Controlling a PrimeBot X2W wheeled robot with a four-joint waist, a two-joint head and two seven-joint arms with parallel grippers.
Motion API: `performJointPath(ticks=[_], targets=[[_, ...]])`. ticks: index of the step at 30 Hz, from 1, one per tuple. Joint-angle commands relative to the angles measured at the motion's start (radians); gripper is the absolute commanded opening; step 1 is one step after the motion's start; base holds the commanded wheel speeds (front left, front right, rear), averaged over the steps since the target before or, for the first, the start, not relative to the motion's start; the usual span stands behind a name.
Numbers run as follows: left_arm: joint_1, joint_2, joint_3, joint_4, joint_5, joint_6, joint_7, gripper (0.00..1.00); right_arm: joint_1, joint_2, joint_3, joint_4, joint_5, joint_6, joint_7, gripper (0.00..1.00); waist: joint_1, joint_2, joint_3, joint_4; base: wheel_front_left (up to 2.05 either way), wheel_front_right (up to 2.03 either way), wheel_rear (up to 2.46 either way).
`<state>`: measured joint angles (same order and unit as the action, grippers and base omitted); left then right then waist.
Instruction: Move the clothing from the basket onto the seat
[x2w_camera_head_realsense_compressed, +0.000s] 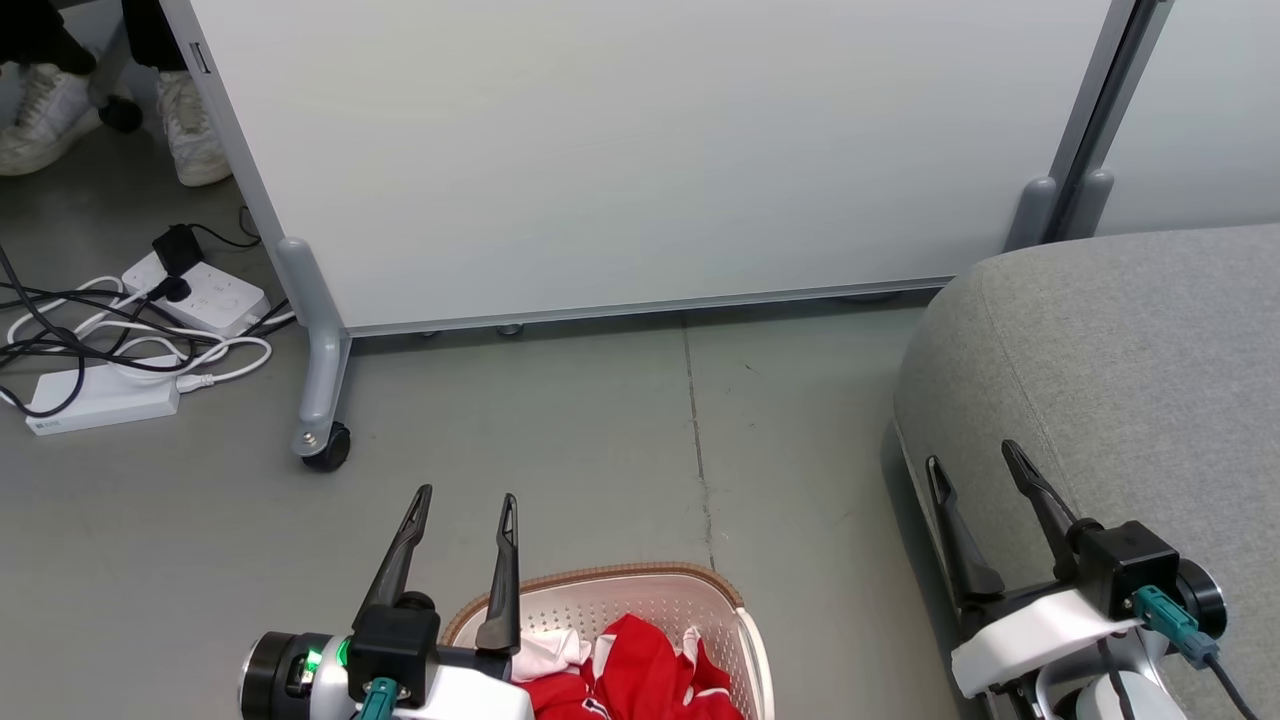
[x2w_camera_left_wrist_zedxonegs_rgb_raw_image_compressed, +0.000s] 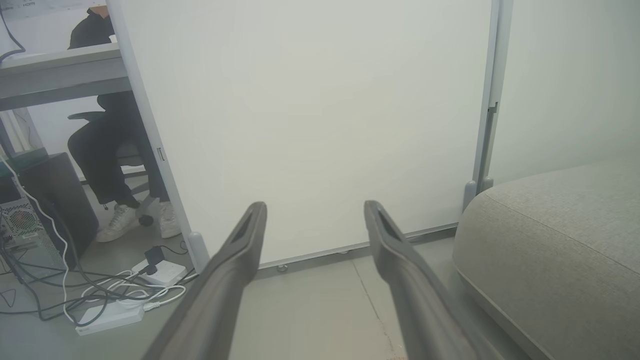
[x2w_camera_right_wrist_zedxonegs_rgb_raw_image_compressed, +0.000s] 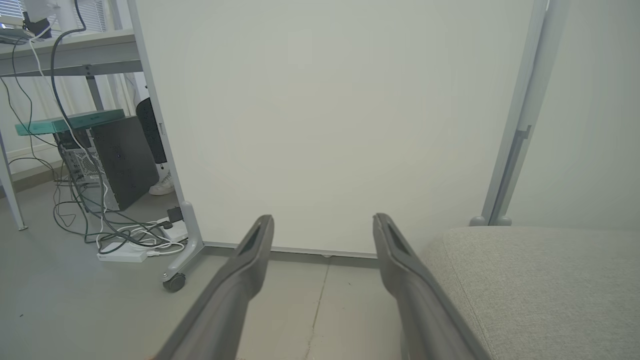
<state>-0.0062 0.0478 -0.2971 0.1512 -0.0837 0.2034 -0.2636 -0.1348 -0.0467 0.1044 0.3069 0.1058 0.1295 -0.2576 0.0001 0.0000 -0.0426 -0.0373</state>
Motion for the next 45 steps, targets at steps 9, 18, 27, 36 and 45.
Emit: performJointPath(ticks=[9, 18, 27, 36, 45], targets=[[0.003, 0.004, -0.002, -0.007, 0.002, 0.001, -0.002, 1.0, -0.013, -0.005, -0.008, 0.004, 0.008, 0.002, -0.008, 1.0, -0.0001, 0.0, -0.002, 0.007, 0.0, 0.0, 0.0], [0.006, 0.004, -0.002, 0.002, 0.0, -0.006, -0.002, 1.0, -0.011, -0.005, -0.009, 0.006, 0.009, 0.002, -0.007, 1.0, -0.0001, 0.0, -0.003, 0.006, 0.0, 0.0, 0.0], [0.006, 0.004, -0.004, 0.008, -0.002, -0.01, -0.002, 1.0, -0.008, -0.005, -0.001, 0.005, 0.011, 0.002, -0.007, 1.0, -0.0001, 0.0, 0.001, 0.0, 0.0, 0.0, 0.0], [-0.002, 0.004, -0.016, 0.049, -0.014, -0.034, -0.001, 1.0, -0.011, -0.005, -0.012, 0.01, -0.02, 0.002, -0.007, 1.0, -0.0001, 0.0, 0.043, -0.019, 0.0, 0.0, 0.0], [-0.081, 0.004, -0.039, 0.179, 0.015, -0.083, -0.001, 1.0, -0.033, -0.005, -0.058, -0.027, -0.045, 0.002, -0.007, 1.0, -0.0001, 0.0, 0.217, -0.054, 0.0, 0.0, 0.0]])
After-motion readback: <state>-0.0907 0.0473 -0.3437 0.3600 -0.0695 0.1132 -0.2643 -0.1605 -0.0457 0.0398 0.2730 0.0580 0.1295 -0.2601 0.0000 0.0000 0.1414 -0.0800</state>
